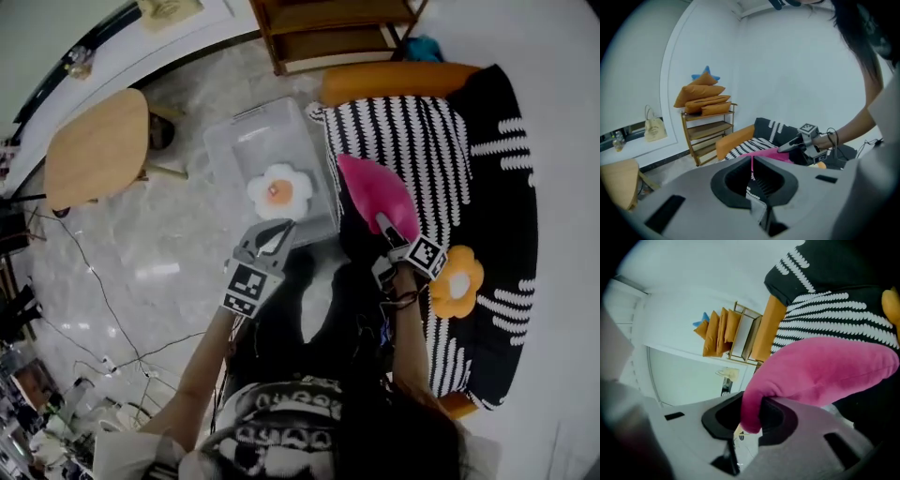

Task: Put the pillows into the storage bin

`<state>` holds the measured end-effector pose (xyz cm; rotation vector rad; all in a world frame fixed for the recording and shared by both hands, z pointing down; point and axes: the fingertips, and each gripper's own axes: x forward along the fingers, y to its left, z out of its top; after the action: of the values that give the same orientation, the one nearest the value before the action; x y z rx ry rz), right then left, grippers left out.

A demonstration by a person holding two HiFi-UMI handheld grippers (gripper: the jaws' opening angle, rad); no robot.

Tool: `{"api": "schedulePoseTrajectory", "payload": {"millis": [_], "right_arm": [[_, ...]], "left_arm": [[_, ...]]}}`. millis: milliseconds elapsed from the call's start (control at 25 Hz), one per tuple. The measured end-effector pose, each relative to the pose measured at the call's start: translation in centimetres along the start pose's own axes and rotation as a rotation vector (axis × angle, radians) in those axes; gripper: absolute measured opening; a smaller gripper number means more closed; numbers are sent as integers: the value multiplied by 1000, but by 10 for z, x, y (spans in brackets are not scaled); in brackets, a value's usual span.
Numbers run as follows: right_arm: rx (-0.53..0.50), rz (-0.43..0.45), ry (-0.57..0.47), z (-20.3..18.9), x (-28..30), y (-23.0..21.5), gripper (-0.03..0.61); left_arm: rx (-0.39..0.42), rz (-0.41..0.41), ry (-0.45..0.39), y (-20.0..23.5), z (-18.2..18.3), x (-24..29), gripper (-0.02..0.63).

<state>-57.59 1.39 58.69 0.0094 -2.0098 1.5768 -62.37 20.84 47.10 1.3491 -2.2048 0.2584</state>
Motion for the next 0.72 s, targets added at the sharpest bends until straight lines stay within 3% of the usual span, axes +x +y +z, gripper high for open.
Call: {"api": "schedulePoseTrajectory", "payload": {"millis": [200, 440, 520, 600, 720], "right_arm": [[-98, 61, 185, -71, 93, 71, 83], [-241, 82, 345, -127, 213, 117, 86], [-337, 26, 398, -142, 251, 105, 129], [-467, -34, 480, -163, 273, 87, 250], [-596, -36, 532, -178, 279, 84, 256]], "left_arm": [[-59, 119, 0, 88, -35, -59, 12], [-177, 254, -26, 145, -66, -105, 12], [-211, 279, -25, 154, -77, -114, 12], [-230, 288, -11, 157, -89, -120, 12], [-231, 271, 2, 157, -99, -124, 12]]}}
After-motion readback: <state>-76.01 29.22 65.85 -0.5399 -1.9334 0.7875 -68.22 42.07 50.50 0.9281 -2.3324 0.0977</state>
